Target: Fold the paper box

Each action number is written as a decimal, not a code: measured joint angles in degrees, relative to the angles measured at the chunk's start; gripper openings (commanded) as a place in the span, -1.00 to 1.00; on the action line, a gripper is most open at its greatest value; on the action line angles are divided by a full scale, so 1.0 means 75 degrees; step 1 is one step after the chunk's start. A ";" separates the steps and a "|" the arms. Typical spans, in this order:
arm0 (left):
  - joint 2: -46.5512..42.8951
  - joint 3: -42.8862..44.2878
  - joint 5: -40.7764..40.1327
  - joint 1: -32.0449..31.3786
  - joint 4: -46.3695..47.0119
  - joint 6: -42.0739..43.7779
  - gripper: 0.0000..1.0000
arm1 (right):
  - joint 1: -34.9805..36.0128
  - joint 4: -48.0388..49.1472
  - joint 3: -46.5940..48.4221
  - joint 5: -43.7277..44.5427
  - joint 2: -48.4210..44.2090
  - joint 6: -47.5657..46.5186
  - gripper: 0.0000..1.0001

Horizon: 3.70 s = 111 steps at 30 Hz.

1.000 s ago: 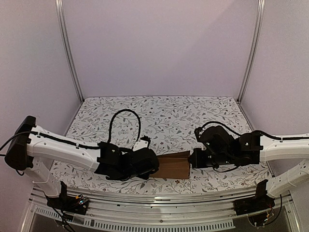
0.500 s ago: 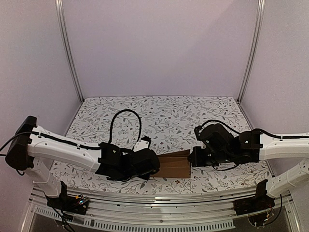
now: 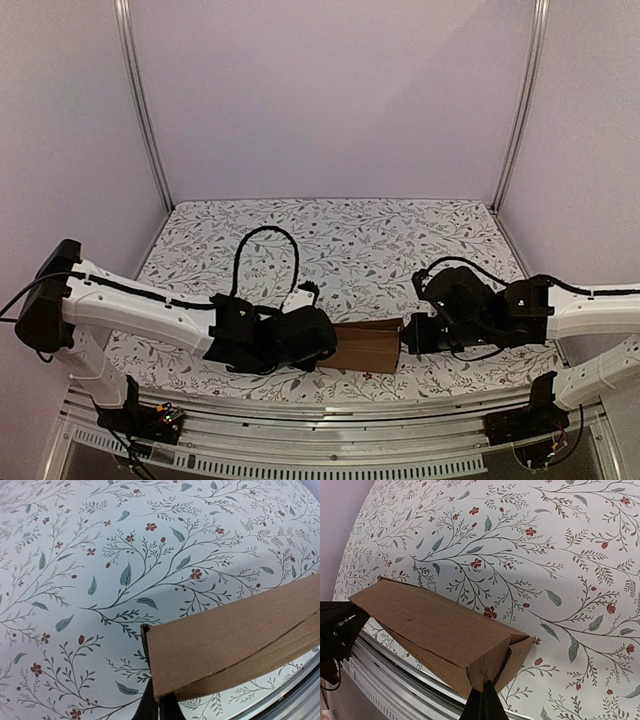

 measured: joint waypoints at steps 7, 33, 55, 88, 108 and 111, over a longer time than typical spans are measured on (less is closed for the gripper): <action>0.0044 0.0064 0.0082 0.0000 0.0026 0.0032 -1.00 | 0.0000 0.0181 -0.0300 0.0015 -0.0184 0.0026 -1.00; 0.0087 0.0105 0.0093 0.0000 0.0029 0.0023 -1.00 | 0.0321 0.0726 -0.0784 0.0624 -0.0166 0.0248 -0.12; 0.0146 0.0178 0.0073 0.0000 -0.0017 0.0020 -1.00 | 0.0321 0.0428 0.1064 0.1789 0.0119 -0.2037 -1.00; -0.0035 0.0335 0.0230 -0.0146 -0.0962 -0.0122 0.08 | 0.0667 0.1072 0.0565 0.1880 0.0662 -0.1757 -1.00; -0.0114 0.0428 0.0545 -0.0172 -0.1224 0.0251 0.14 | 0.0670 0.2457 0.1580 0.0810 0.2098 -0.2151 -1.00; -0.0114 0.0443 0.0606 -0.0079 -0.1201 0.0358 0.13 | 0.0670 0.2757 0.1387 0.0694 0.2098 -0.1955 -1.00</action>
